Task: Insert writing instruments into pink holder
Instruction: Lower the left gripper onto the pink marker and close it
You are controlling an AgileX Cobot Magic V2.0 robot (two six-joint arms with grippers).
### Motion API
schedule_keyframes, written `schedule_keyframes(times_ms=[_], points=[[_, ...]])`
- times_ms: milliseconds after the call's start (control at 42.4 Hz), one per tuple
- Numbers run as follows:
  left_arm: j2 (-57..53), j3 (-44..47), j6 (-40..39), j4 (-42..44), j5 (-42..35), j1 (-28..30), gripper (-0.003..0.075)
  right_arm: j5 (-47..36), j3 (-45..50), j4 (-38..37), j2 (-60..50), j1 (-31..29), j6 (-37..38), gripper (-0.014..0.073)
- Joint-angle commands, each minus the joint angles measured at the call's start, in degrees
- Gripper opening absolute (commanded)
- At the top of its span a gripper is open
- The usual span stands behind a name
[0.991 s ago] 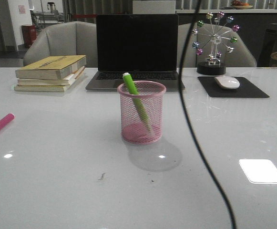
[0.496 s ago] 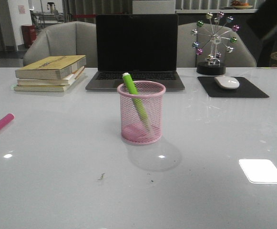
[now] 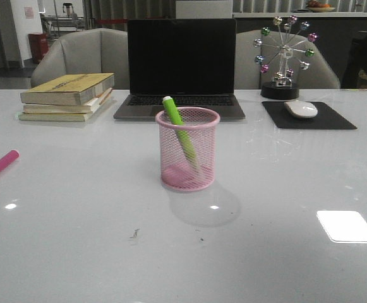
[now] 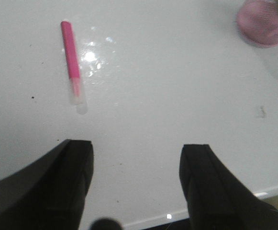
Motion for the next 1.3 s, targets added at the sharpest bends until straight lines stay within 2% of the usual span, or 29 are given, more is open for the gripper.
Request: schedule_keyframes(times_ms=[0,330,566,897,1275], points=[[6.87,-5.3,-0.64,0.14,-2.19,3.22,0.0458,-3.08,-1.36,-0.61,-0.57,-0.08,-0.01,0.0448],[33.99,-21.81,-0.64,-0.42,-2.57,8.93,0.0458,-3.08,-1.36,-0.61,-0.57,-0.08,-0.01,0.0448],[49.11,-35.4,-0.64,-0.46,2.05,9.63,0.0458,-3.08,-1.36,-0.61,-0.57,-0.08,-0.01,0.0448],[56.77,-45.38,-0.64,-0.46,2.17,9.63,0.0456,-3.08,-1.36,-0.61,-0.57,-0.08,-0.01,0.0448],[58.09,-46.99,-0.64,-0.46,3.14,9.63,0.0456,-3.08,-1.36,-0.61,-0.57,-0.08,-0.01,0.0448]])
